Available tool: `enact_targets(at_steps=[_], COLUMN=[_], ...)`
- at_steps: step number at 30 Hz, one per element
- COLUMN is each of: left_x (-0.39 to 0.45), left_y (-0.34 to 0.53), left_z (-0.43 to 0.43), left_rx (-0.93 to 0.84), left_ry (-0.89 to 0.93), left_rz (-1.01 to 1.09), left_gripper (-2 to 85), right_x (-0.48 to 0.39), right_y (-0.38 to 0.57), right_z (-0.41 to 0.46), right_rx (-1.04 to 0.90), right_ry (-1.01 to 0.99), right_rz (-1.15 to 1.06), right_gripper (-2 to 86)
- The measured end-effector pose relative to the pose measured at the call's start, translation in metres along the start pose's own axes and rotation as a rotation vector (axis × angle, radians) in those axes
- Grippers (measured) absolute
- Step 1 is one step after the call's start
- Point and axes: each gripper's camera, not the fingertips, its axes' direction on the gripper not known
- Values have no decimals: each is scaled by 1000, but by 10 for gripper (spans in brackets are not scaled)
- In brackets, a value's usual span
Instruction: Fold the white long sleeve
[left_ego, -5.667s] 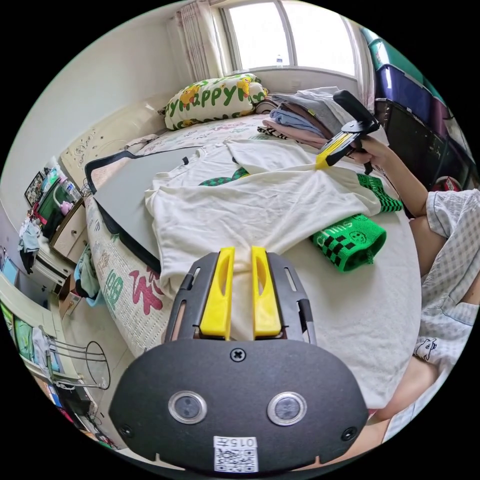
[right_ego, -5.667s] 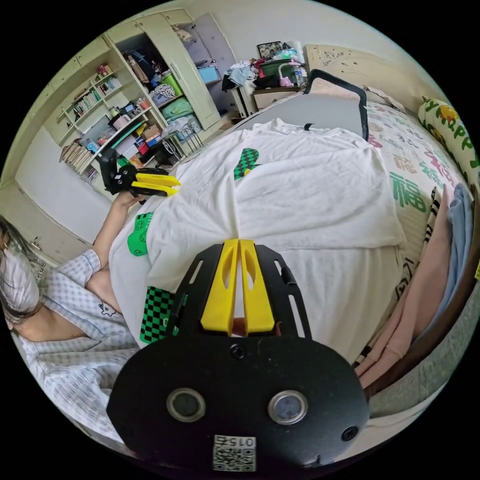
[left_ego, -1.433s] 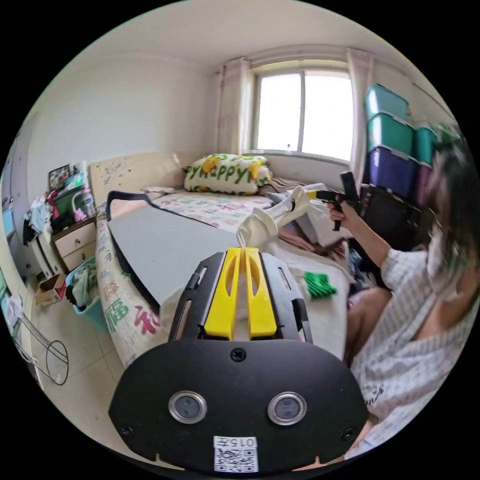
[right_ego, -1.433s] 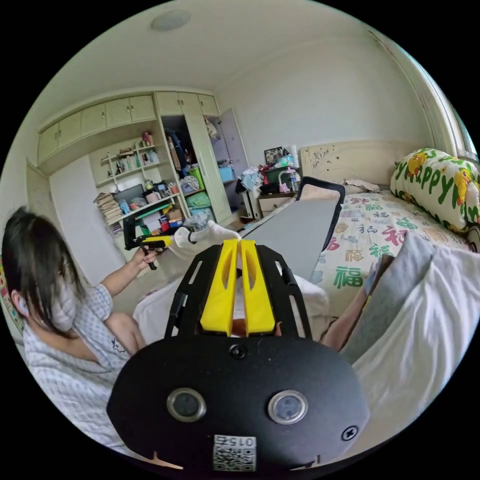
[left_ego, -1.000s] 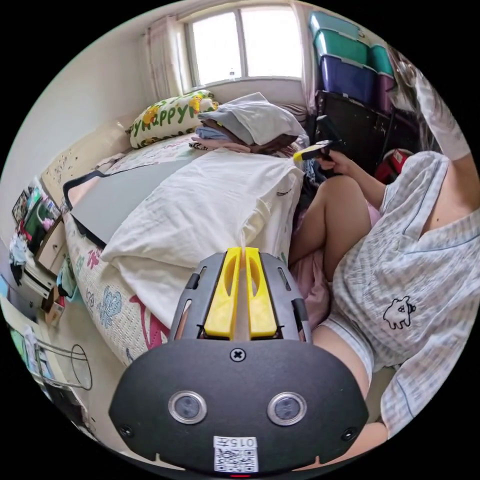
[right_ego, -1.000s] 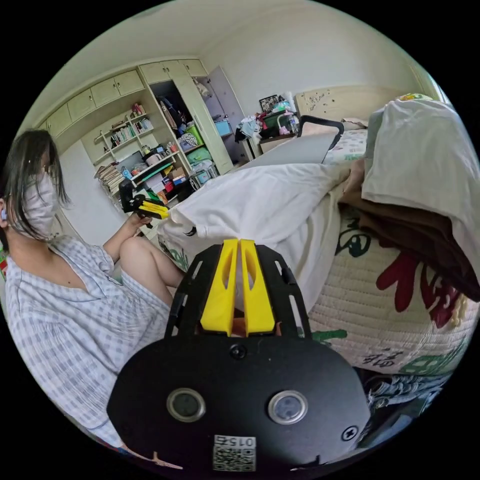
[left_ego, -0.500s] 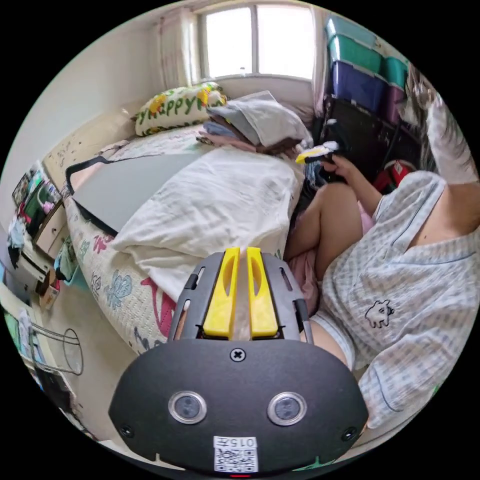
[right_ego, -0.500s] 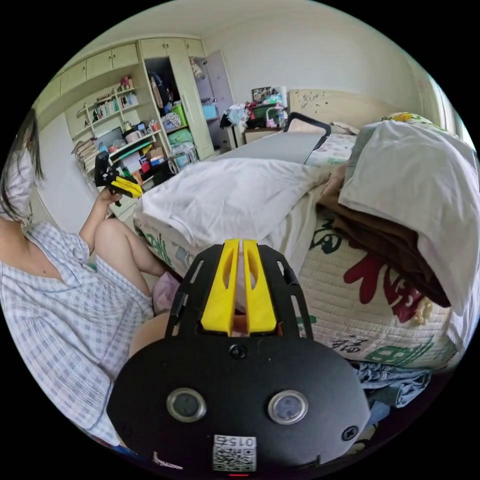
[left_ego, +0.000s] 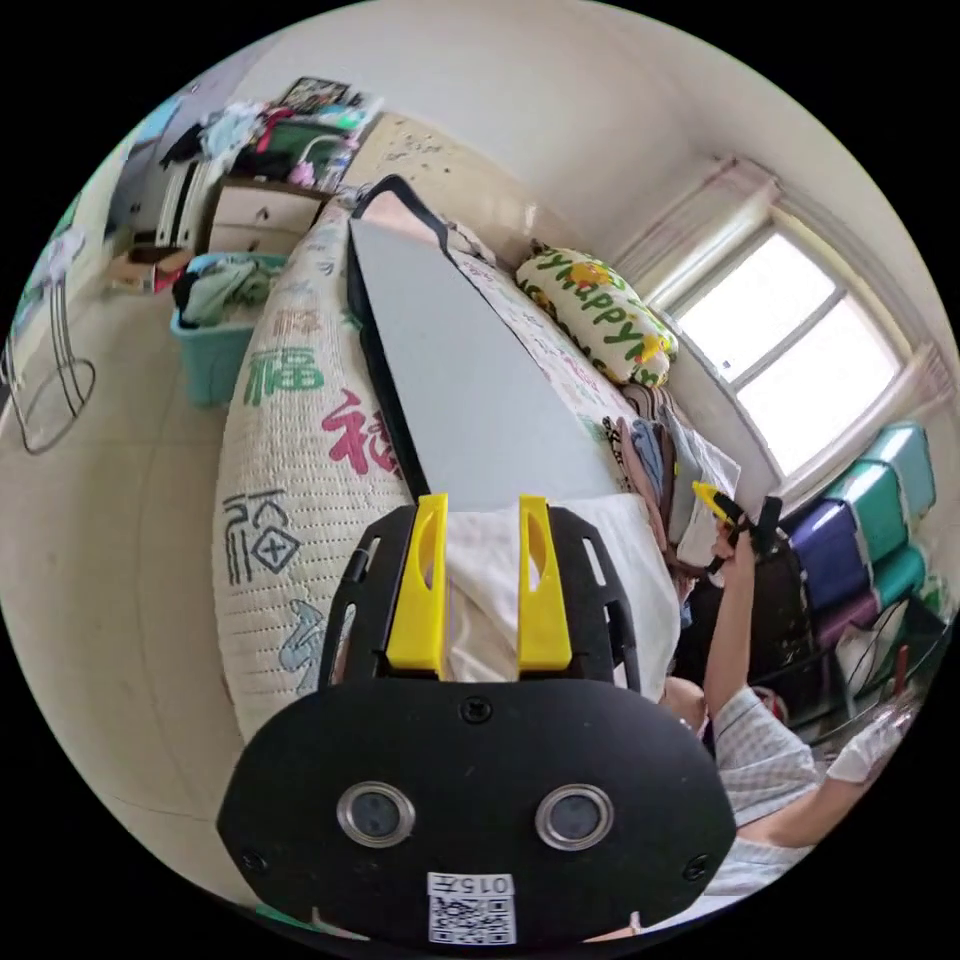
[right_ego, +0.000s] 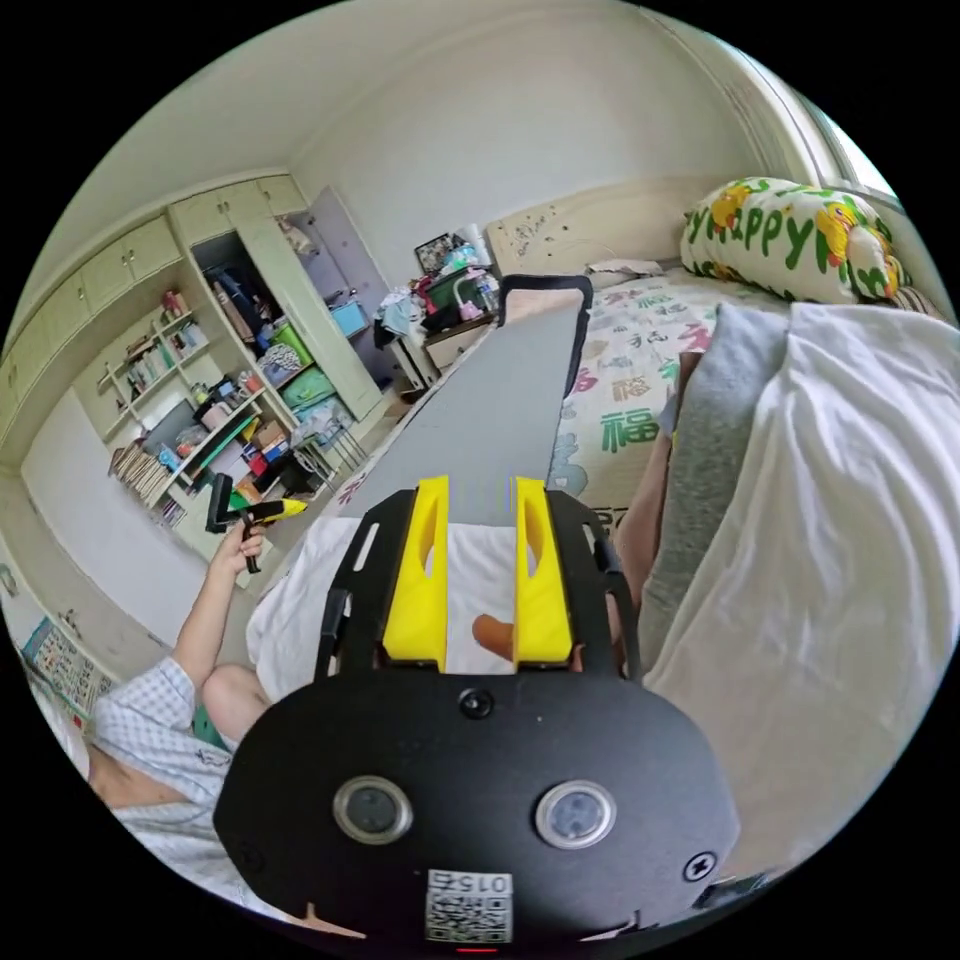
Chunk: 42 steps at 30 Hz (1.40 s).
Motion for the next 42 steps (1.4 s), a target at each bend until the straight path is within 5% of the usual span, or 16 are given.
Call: enact_targets(at_steps=[11, 22, 35, 39, 42], left_x=[-10, 4, 4, -5, -19], left_y=[-29, -31, 0, 15, 22], left_z=[27, 43, -12, 1, 35], left_rx=[-209, -199, 159, 225, 114], left_ry=[-72, -154, -181, -307, -376], left_rz=[121, 235, 195, 170, 162], left_gripper=[137, 70, 14, 20, 37], right_x=[29, 13, -65, -83, -82], right_y=[-18, -19, -28, -48, -54], right_z=[93, 95, 83, 127, 164], right_rx=[-369, -288, 9, -90, -201], right_ry=[185, 196, 300, 388, 382], right_rz=[111, 92, -25, -92, -66], right_gripper=[117, 3, -3, -2, 3])
